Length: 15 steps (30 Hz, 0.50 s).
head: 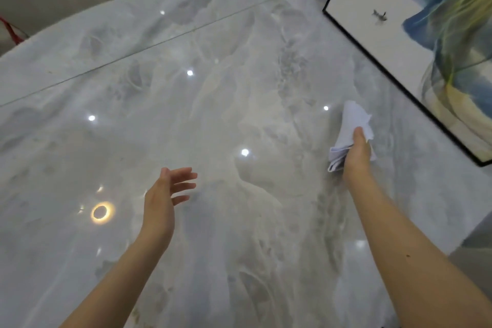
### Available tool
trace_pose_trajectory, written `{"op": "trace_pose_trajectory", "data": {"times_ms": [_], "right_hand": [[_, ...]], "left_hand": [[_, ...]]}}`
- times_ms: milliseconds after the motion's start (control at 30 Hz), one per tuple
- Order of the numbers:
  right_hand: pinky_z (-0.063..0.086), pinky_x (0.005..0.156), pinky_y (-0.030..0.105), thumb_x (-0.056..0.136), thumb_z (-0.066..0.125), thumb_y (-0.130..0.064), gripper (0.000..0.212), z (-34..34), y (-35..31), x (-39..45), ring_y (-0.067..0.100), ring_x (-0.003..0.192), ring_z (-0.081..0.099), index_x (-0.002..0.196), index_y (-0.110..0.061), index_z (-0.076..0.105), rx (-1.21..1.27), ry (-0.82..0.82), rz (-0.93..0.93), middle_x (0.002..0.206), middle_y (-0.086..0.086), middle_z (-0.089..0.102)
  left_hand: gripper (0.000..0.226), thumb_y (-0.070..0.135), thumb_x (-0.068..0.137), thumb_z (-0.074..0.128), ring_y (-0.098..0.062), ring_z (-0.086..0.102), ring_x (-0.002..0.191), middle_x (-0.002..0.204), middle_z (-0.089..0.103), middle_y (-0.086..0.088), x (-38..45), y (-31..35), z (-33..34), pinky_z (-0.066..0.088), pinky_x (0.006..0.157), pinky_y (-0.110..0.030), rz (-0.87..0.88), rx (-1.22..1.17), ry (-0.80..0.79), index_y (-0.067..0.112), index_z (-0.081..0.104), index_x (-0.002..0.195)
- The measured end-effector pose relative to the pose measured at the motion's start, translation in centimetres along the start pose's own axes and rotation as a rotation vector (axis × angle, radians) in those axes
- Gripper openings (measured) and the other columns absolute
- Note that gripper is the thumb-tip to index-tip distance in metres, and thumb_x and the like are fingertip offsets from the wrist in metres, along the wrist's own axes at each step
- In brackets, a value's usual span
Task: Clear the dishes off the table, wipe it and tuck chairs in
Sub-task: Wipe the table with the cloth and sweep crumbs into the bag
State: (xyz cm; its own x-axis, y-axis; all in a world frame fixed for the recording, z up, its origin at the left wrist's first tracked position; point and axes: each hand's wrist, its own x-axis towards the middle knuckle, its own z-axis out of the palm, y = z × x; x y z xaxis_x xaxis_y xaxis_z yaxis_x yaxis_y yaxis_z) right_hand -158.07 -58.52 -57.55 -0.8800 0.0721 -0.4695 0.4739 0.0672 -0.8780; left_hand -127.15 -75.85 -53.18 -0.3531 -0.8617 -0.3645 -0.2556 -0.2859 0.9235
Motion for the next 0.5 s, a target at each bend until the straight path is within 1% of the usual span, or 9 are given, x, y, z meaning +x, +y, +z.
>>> {"op": "trace_pose_trajectory", "data": {"times_ms": [33,67,133,233,300,367,433,500], "right_hand": [[0.044,0.097,0.031,0.095,0.046,-0.034,0.052,0.7,0.2,0.4,0.023,0.115,0.052,0.135,-0.001,0.043,-0.046,-0.006,-0.019,0.129,0.014,0.055],[0.039,0.105,0.036,0.094,0.048,-0.034,0.054,1.4,0.4,0.8,0.026,0.122,0.049,0.136,0.0,0.041,-0.104,-0.018,-0.048,0.136,0.016,0.049],[0.036,0.108,0.036,0.093,0.048,-0.033,0.055,2.9,0.4,1.7,0.026,0.126,0.047,0.135,0.001,0.042,-0.22,-0.067,-0.103,0.138,0.016,0.047],[0.037,0.103,0.032,0.09,0.05,-0.035,0.056,5.2,0.1,1.6,0.027,0.124,0.048,0.134,-0.001,0.044,-0.321,-0.201,-0.09,0.135,0.015,0.049],[0.042,0.093,0.028,0.082,0.055,-0.037,0.062,6.6,0.2,-0.1,0.024,0.114,0.053,0.132,-0.002,0.047,-0.316,-0.326,-0.101,0.13,0.014,0.054],[0.043,0.082,0.024,0.071,0.056,-0.037,0.069,7.7,0.9,-2.7,0.019,0.104,0.052,0.131,-0.003,0.048,-0.325,-0.457,-0.126,0.12,0.011,0.056],[0.041,0.085,0.024,0.064,0.052,-0.036,0.075,8.2,1.9,-5.0,0.017,0.104,0.051,0.131,-0.002,0.048,-0.369,-0.539,-0.148,0.12,0.013,0.056],[0.041,0.087,0.024,0.065,0.054,-0.033,0.072,8.2,2.9,-6.9,0.018,0.105,0.051,0.129,0.0,0.05,-0.394,-0.598,-0.178,0.124,0.015,0.056]], "left_hand": [[0.049,0.033,0.103,0.022,-0.022,0.065,0.087,0.093,0.072,-0.003,0.2,-0.2,-0.2,0.049,0.073,-0.032,-0.003,0.0,0.007,0.016,0.067,0.092],[0.049,0.033,0.103,0.022,-0.022,0.065,0.086,0.089,0.073,0.0,0.4,-0.3,-0.4,0.05,0.073,-0.033,-0.006,0.0,0.012,0.016,0.067,0.092],[0.049,0.033,0.102,0.023,-0.021,0.065,0.084,0.084,0.074,0.005,0.8,-0.5,-1.0,0.049,0.074,-0.034,-0.007,-0.007,0.027,0.017,0.067,0.091],[0.048,0.032,0.102,0.024,-0.021,0.066,0.082,0.081,0.074,0.006,1.1,-0.4,-1.9,0.049,0.074,-0.036,0.011,-0.037,0.053,0.016,0.068,0.089],[0.047,0.03,0.102,0.025,-0.021,0.066,0.08,0.079,0.074,0.006,1.1,-0.3,-2.6,0.05,0.074,-0.036,0.02,-0.056,0.072,0.015,0.068,0.088],[0.047,0.03,0.102,0.025,-0.019,0.066,0.079,0.079,0.074,0.007,1.0,-0.3,-3.3,0.05,0.073,-0.035,0.021,-0.065,0.079,0.014,0.067,0.088],[0.048,0.031,0.102,0.024,-0.018,0.066,0.078,0.079,0.074,0.007,0.8,-0.5,-4.1,0.049,0.073,-0.035,0.014,-0.071,0.073,0.014,0.067,0.089],[0.049,0.031,0.102,0.023,-0.019,0.066,0.078,0.078,0.074,0.007,0.4,-0.5,-5.0,0.049,0.073,-0.034,0.003,-0.081,0.058,0.014,0.067,0.09]]}}
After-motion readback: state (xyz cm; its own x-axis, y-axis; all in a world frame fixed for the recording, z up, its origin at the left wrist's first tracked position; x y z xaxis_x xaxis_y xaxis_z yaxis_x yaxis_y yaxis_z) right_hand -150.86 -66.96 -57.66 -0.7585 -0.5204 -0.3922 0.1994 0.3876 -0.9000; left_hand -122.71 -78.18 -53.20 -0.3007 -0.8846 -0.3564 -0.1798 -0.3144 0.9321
